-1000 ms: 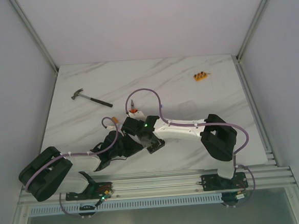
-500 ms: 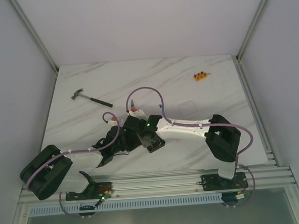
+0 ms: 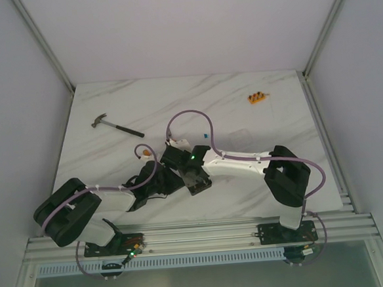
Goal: Snap on the fuse box
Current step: Install the fuse at the fuse box base.
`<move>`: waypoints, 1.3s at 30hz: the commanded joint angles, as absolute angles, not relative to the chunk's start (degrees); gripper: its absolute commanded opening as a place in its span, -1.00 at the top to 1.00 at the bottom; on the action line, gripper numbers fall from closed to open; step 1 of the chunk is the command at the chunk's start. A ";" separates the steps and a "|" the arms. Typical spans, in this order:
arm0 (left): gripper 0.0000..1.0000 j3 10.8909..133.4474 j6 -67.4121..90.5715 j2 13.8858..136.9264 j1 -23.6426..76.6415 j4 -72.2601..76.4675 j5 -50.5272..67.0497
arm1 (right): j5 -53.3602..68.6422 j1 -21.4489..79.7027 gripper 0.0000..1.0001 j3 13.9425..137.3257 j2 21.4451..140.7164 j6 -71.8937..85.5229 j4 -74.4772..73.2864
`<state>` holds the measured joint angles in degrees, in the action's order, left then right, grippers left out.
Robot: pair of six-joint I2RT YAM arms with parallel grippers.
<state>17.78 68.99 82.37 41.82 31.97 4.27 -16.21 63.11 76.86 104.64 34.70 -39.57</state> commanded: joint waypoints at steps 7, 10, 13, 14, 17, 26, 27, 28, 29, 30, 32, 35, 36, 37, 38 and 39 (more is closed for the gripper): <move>0.45 17.90 69.56 83.90 42.10 29.01 4.09 | -14.57 62.78 0.54 76.11 105.47 36.23 -40.52; 0.45 17.77 69.67 83.87 42.09 29.00 4.04 | -15.21 62.52 0.55 75.75 105.34 36.62 -41.30; 0.45 17.84 69.71 83.93 42.19 28.92 4.00 | -15.80 62.21 0.55 75.39 104.76 36.90 -41.37; 0.45 17.83 69.70 83.86 42.26 28.92 3.93 | -15.82 62.10 0.55 75.32 104.73 37.03 -41.43; 0.45 17.73 69.70 83.93 42.21 28.94 4.04 | -15.48 61.99 0.55 74.98 105.09 36.99 -41.30; 0.46 17.64 69.70 83.76 42.27 28.96 4.04 | -13.32 61.97 0.65 74.64 105.83 36.14 -39.79; 0.46 17.73 69.70 83.87 42.27 28.98 4.04 | -13.06 61.96 0.66 74.62 105.95 36.06 -39.75; 0.46 17.70 69.74 83.87 42.28 28.95 4.04 | -12.87 61.98 0.69 74.67 106.05 35.99 -39.67; 0.46 17.71 69.70 83.93 42.28 29.00 4.04 | -12.74 61.99 0.71 74.56 106.19 35.95 -39.68; 0.46 17.67 69.70 83.93 42.28 29.00 4.04 | -12.53 61.97 0.72 74.54 106.34 35.88 -39.64; 0.46 17.66 69.70 83.88 42.28 29.01 4.02 | -12.12 61.96 0.76 74.62 106.68 35.73 -39.79; 0.46 17.59 69.70 83.87 42.34 28.98 4.04 | -11.30 61.96 0.82 74.66 107.19 35.19 -39.73; 0.46 17.66 69.70 83.85 42.34 28.96 4.00 | -11.06 62.03 0.85 74.65 107.33 35.05 -39.67; 0.46 17.66 69.77 83.91 42.37 29.00 4.04 | -10.81 62.05 0.87 74.62 107.49 34.88 -39.74; 0.46 17.64 69.78 83.86 42.35 29.00 4.00 | -10.77 62.05 0.88 74.62 107.63 34.83 -39.77; 0.46 17.65 69.79 83.87 42.36 29.00 4.04 | -10.79 62.07 0.91 74.43 107.74 34.75 -39.80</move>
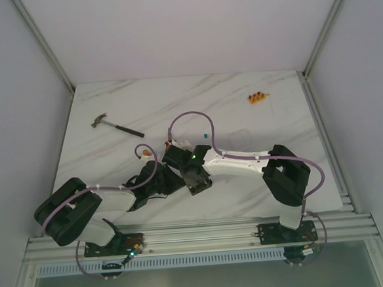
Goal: Snap on the fuse box
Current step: Install the fuse at the fuse box base.
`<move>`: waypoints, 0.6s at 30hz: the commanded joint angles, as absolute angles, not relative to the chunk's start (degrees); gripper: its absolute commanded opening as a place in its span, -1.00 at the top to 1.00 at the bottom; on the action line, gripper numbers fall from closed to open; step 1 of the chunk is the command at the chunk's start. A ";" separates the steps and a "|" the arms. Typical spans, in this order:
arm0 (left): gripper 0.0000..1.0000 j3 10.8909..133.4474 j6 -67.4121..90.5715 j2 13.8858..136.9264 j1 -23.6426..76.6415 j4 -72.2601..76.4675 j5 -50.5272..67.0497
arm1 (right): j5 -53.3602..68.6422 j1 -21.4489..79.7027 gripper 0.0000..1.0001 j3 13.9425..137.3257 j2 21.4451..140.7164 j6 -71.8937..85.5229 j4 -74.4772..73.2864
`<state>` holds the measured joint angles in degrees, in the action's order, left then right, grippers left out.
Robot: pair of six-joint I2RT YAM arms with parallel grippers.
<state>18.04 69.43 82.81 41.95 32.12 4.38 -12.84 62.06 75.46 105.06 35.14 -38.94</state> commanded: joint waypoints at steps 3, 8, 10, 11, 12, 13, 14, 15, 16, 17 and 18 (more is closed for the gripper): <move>0.46 17.66 69.74 83.90 42.36 28.92 3.96 | -11.00 62.05 1.00 73.88 108.37 34.36 -40.28; 0.46 17.62 69.88 84.11 42.35 28.89 3.96 | -10.53 62.13 1.00 72.89 110.25 32.59 -40.71; 0.46 17.74 69.91 84.35 42.36 28.92 4.03 | -10.38 62.43 1.00 72.97 111.23 31.26 -40.50; 0.47 17.71 69.88 84.45 42.36 28.94 3.97 | -10.33 62.53 1.00 73.11 111.72 30.65 -40.39; 0.47 17.73 69.90 84.49 42.36 29.00 4.03 | -10.17 62.57 1.00 73.38 112.17 30.08 -40.24; 0.47 17.78 69.88 84.61 42.36 29.00 4.09 | -10.11 62.70 1.00 73.58 112.51 29.24 -39.99; 0.46 17.83 69.87 84.62 42.36 28.98 4.08 | -10.19 62.82 1.00 73.81 112.77 28.49 -39.83; 0.47 17.80 69.87 84.67 42.41 28.90 4.06 | -10.00 62.84 1.00 73.97 113.04 27.97 -39.80; 0.46 17.80 69.87 84.72 42.37 28.86 4.05 | -9.95 62.85 1.00 74.14 113.14 27.45 -39.59; 0.47 17.84 69.87 84.60 42.37 28.74 4.02 | -9.85 62.84 1.00 74.22 113.46 27.10 -39.52; 0.47 17.80 69.87 84.62 42.36 28.74 3.96 | -9.64 62.84 1.00 74.17 113.80 26.79 -39.47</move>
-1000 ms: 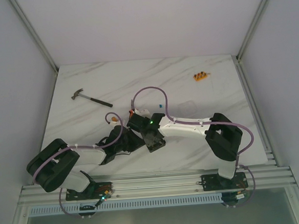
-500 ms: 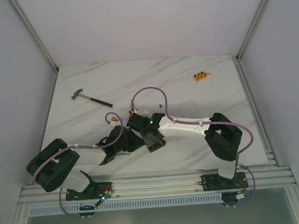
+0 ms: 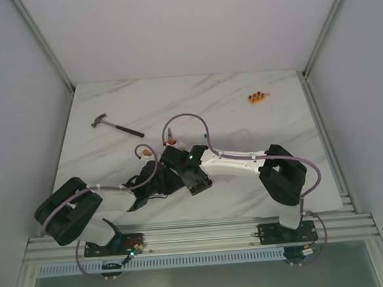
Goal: Snap on the fuse box
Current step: Install the fuse at the fuse box base.
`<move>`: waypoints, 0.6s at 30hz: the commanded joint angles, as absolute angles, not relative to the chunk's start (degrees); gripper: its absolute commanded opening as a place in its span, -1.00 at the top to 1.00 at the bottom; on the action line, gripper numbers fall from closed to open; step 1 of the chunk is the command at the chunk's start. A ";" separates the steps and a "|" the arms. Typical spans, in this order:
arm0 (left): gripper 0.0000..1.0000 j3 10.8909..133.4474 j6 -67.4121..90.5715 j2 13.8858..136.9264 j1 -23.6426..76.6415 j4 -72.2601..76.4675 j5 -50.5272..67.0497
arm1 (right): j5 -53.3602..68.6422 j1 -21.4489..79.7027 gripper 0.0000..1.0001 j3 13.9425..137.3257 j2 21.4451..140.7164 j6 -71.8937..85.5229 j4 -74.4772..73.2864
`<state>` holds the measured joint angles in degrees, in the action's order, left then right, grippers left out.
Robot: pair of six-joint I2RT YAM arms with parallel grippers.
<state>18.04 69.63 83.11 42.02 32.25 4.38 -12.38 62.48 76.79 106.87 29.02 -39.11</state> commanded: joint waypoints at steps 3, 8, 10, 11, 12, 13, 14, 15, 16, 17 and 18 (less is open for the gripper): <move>0.47 17.84 69.90 84.68 42.36 28.48 3.87 | -9.01 62.83 1.00 73.64 114.79 26.03 -39.52; 0.47 17.75 69.87 84.70 42.33 28.08 3.60 | -7.65 62.51 1.00 70.42 115.68 26.34 -39.27; 0.47 17.72 69.87 84.77 42.36 28.06 3.60 | -6.94 62.42 1.00 68.47 116.10 26.51 -39.23; 0.47 17.71 69.83 84.81 42.36 27.98 3.60 | -6.54 62.44 1.00 67.53 116.18 26.63 -39.26; 0.47 17.75 69.87 84.74 42.34 27.95 3.59 | -5.78 62.45 1.00 66.63 116.16 26.74 -39.21; 0.47 17.75 69.92 84.75 42.36 27.86 3.59 | -5.19 62.41 1.00 65.90 116.08 26.83 -39.22; 0.47 17.67 69.97 84.77 42.36 27.84 3.60 | -4.82 62.40 1.00 65.08 115.78 27.03 -39.20; 0.47 17.67 69.96 84.77 42.36 27.80 3.56 | -4.50 62.42 1.00 64.32 115.57 27.12 -39.21; 0.47 17.67 69.98 84.81 42.34 27.78 3.52 | -4.13 62.45 1.00 63.59 115.31 27.23 -39.29; 0.47 17.61 69.96 84.81 42.36 27.73 3.46 | -3.85 62.51 1.00 62.93 115.05 27.36 -39.54; 0.48 17.59 69.98 84.78 42.31 27.69 3.43 | -3.89 62.49 1.00 62.28 114.66 27.52 -39.88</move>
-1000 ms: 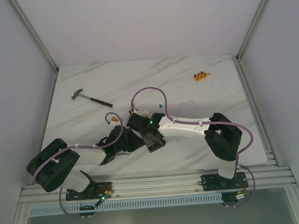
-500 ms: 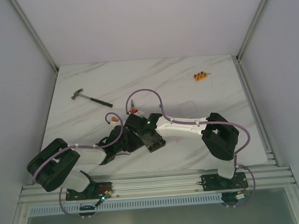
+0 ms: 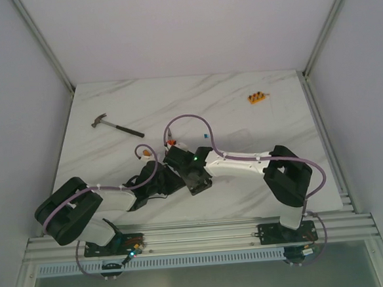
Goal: Snap on the fuse box
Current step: Install the fuse at the fuse box base, then pick up the fuse from the center of the board.
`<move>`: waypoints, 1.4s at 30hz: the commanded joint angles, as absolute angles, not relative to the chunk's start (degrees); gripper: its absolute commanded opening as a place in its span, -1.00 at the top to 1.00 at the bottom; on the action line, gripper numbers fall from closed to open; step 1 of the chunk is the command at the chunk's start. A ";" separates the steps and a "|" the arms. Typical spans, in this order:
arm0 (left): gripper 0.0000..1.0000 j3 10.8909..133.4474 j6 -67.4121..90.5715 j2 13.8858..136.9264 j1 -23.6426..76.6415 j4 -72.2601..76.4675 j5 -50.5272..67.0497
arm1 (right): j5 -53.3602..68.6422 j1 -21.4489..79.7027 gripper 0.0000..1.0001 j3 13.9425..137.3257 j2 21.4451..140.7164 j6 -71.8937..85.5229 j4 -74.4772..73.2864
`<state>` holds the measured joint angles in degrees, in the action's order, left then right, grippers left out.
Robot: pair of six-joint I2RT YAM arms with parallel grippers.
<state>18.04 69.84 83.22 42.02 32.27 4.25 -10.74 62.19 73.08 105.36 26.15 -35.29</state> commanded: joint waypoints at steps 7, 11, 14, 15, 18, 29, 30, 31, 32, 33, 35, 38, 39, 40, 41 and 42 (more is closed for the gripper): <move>0.47 17.74 70.18 85.36 42.36 28.20 3.63 | -3.84 62.50 1.00 60.98 114.65 27.59 -40.61; 0.48 17.69 70.22 85.33 42.36 28.23 3.76 | -4.75 61.97 1.00 62.38 117.09 27.02 -39.85; 0.48 17.68 70.05 85.19 42.35 27.96 3.69 | -5.19 61.30 1.00 64.32 119.66 26.36 -39.54; 0.48 17.75 69.98 85.14 42.35 27.94 3.65 | -5.31 61.12 1.00 65.06 120.72 26.06 -39.63; 0.48 17.78 69.98 85.11 42.36 27.86 3.60 | -5.34 60.64 1.00 66.49 123.80 25.38 -39.34; 0.48 17.75 69.53 83.45 42.28 26.91 2.81 | -6.25 61.48 1.00 68.64 117.69 24.96 -37.19; 0.48 17.74 69.45 83.04 42.28 26.79 2.74 | -6.58 61.62 0.96 69.50 115.13 24.99 -36.93; 0.47 17.81 69.34 82.54 42.28 26.57 2.54 | -6.83 61.75 0.89 70.53 112.85 25.04 -36.72; 0.47 17.88 69.15 82.05 42.30 26.41 2.32 | -7.41 61.85 0.80 71.53 110.39 25.05 -36.49; 0.47 17.99 68.94 81.57 42.28 26.04 2.03 | -8.01 61.82 0.75 72.51 108.22 25.17 -36.33; 0.46 18.32 68.36 79.56 42.28 25.09 1.22 | -9.12 61.79 0.65 74.46 104.16 25.09 -36.10; 0.44 19.07 67.51 78.06 42.21 23.71 0.02 | -10.36 61.67 0.37 76.44 99.53 23.94 -35.77; 0.43 19.29 67.24 77.71 42.15 23.39 -0.21 | -10.62 61.35 0.30 76.82 98.45 23.32 -35.56; 0.42 19.44 67.09 77.51 42.05 23.26 -0.26 | -10.60 60.80 0.26 76.88 97.47 22.54 -35.12; 0.41 19.67 66.88 77.29 42.02 23.29 -0.20 | -10.30 60.06 0.22 76.81 96.76 21.29 -34.72; 0.40 19.88 66.64 77.07 41.98 23.21 -0.07 | -10.11 59.00 0.19 76.51 96.12 20.06 -34.27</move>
